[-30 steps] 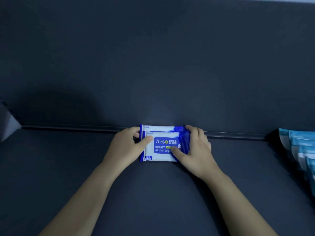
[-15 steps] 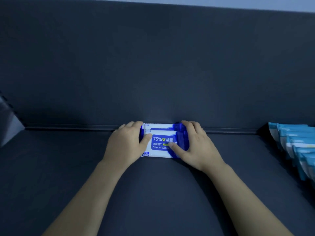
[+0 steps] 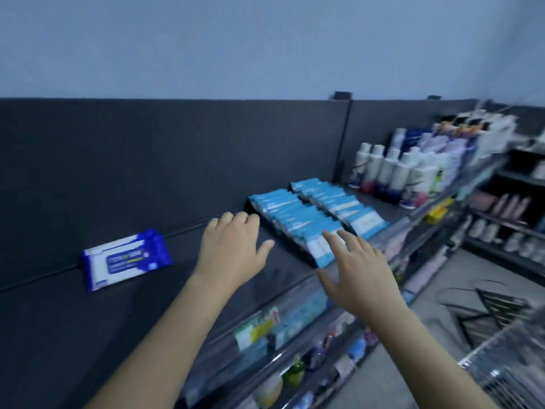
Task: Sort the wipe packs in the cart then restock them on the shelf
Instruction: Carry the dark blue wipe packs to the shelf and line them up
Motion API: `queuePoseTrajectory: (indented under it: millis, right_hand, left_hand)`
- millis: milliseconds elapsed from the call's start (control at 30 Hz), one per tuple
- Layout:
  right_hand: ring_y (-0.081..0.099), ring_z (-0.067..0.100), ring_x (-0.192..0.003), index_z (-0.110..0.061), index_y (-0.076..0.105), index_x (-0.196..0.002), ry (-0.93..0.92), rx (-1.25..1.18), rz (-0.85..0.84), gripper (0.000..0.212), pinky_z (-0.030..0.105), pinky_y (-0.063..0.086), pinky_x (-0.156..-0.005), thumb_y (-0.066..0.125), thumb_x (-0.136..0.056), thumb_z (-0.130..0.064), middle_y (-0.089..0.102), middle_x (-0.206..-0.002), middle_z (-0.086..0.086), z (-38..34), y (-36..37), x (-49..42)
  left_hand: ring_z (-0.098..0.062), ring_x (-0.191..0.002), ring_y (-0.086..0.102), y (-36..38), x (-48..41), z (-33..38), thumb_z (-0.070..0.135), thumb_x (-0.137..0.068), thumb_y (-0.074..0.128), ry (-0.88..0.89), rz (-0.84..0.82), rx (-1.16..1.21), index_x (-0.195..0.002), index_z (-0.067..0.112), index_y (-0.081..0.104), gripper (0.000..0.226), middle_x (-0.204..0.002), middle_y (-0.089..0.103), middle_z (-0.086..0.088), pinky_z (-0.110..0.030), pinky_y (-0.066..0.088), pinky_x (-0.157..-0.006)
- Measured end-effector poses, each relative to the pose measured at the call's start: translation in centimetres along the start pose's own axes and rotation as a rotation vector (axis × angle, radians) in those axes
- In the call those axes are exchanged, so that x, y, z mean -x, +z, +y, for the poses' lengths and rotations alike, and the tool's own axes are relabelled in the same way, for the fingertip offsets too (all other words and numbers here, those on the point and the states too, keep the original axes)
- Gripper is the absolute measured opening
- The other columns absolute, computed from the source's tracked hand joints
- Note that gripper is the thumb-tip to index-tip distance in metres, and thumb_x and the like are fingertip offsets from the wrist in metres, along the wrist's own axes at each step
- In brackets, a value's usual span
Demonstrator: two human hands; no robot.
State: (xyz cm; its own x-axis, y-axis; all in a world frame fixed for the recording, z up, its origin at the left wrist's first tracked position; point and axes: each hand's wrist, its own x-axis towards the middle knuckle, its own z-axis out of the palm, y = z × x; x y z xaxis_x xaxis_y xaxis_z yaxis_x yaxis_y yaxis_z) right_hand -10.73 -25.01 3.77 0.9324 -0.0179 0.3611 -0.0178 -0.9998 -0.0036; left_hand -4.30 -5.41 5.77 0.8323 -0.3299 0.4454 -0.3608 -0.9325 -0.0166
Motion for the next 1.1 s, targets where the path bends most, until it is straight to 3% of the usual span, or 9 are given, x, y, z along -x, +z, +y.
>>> queuePoseTrajectory:
  millis: [100, 200, 333, 433, 533, 767, 900, 1100]
  right_hand:
    - [0.050, 0.030, -0.122, -0.021, 0.040, -0.141, 0.210, 0.045, 0.011, 0.065, 0.042, 0.046, -0.093, 0.057, -0.083, -0.044, 0.050, -0.135, 0.007, 7.9, -2.9, 6.3]
    - [0.035, 0.025, -0.135, -0.026, 0.024, -0.147, 0.413, 0.062, -0.011, 0.066, 0.038, 0.037, -0.104, 0.047, -0.090, -0.050, 0.032, -0.149, 0.003, 15.7, -5.0, 13.5]
    - [0.031, 0.027, -0.137, -0.028, 0.019, -0.147, 0.717, 0.081, -0.050, 0.068, 0.039, 0.038, -0.106, 0.047, -0.089, -0.051, 0.025, -0.153, 0.006, 25.7, -6.8, 23.5]
    - [0.028, 0.028, -0.139, -0.025, 0.014, -0.149, 0.875, 0.094, -0.111, 0.073, 0.040, 0.034, -0.110, 0.048, -0.089, -0.049, 0.023, -0.155, 0.007, 32.2, -7.4, 29.9]
    - [0.030, 0.026, -0.138, -0.022, 0.014, -0.150, 0.994, 0.081, -0.139, 0.074, 0.038, 0.033, -0.110, 0.049, -0.089, -0.046, 0.026, -0.152, 0.006, 37.4, -7.4, 34.7]
    - [0.030, 0.019, -0.138, -0.023, 0.013, -0.151, 1.099, -0.079, -0.122, 0.072, 0.033, 0.030, -0.112, 0.053, -0.092, -0.036, 0.026, -0.153, 0.001, 46.2, -3.4, 38.7]
    - [0.034, 0.018, -0.135, -0.021, 0.022, -0.148, 1.100, -0.167, -0.116, 0.064, 0.033, 0.036, -0.109, 0.054, -0.093, -0.027, 0.031, -0.150, 0.000, 51.8, 1.7, 37.4]
    - [0.041, 0.027, -0.127, -0.015, 0.029, -0.142, 1.235, -0.313, -0.338, 0.059, 0.036, 0.039, -0.102, 0.056, -0.091, -0.027, 0.033, -0.144, 0.007, 63.5, 13.4, 33.3]
  left_hand:
    - [-0.024, -0.115, 0.049, -1.7, -0.7, 10.4, 0.056, -0.090, 0.040, 0.184, 0.031, 0.036, -0.121, 0.020, 0.050, 0.049, -0.121, 0.057, -0.002, -0.036, 0.037, -0.092]
    - [-0.026, -0.113, 0.050, -2.4, -0.2, 21.5, 0.056, -0.090, 0.041, 0.352, 0.031, 0.079, -0.120, 0.018, 0.049, 0.048, -0.119, 0.057, -0.003, -0.037, 0.037, -0.092]
    - [-0.027, -0.105, 0.057, -2.2, 2.0, 36.4, 0.056, -0.084, 0.049, 0.551, 0.012, 0.159, -0.119, 0.017, 0.054, 0.053, -0.111, 0.063, -0.004, -0.038, 0.044, -0.088]
    - [-0.025, -0.115, 0.050, -1.2, 4.3, 46.5, 0.059, -0.089, 0.042, 0.698, -0.037, 0.176, -0.135, 0.017, 0.041, 0.062, -0.126, 0.055, -0.004, -0.036, 0.039, -0.092]
    - [-0.022, -0.121, 0.046, 0.4, 5.7, 54.1, 0.061, -0.090, 0.039, 0.798, -0.079, 0.201, -0.137, 0.019, 0.037, 0.063, -0.132, 0.051, -0.001, -0.034, 0.036, -0.094]
    - [-0.017, -0.118, 0.049, 6.7, 5.3, 66.9, 0.057, -0.092, 0.038, 0.968, -0.233, 0.181, -0.137, 0.017, 0.037, 0.060, -0.130, 0.052, 0.001, -0.033, 0.037, -0.100]
    - [-0.018, -0.115, 0.050, 13.4, 2.8, 73.3, 0.055, -0.092, 0.039, 1.014, -0.330, 0.137, -0.131, 0.015, 0.040, 0.055, -0.124, 0.054, -0.001, -0.036, 0.039, -0.100]
    - [-0.021, -0.121, 0.048, 27.6, -2.0, 84.0, 0.052, -0.091, 0.043, 1.083, -0.496, 0.121, -0.132, 0.017, 0.039, 0.055, -0.132, 0.052, -0.002, -0.037, 0.039, -0.100]
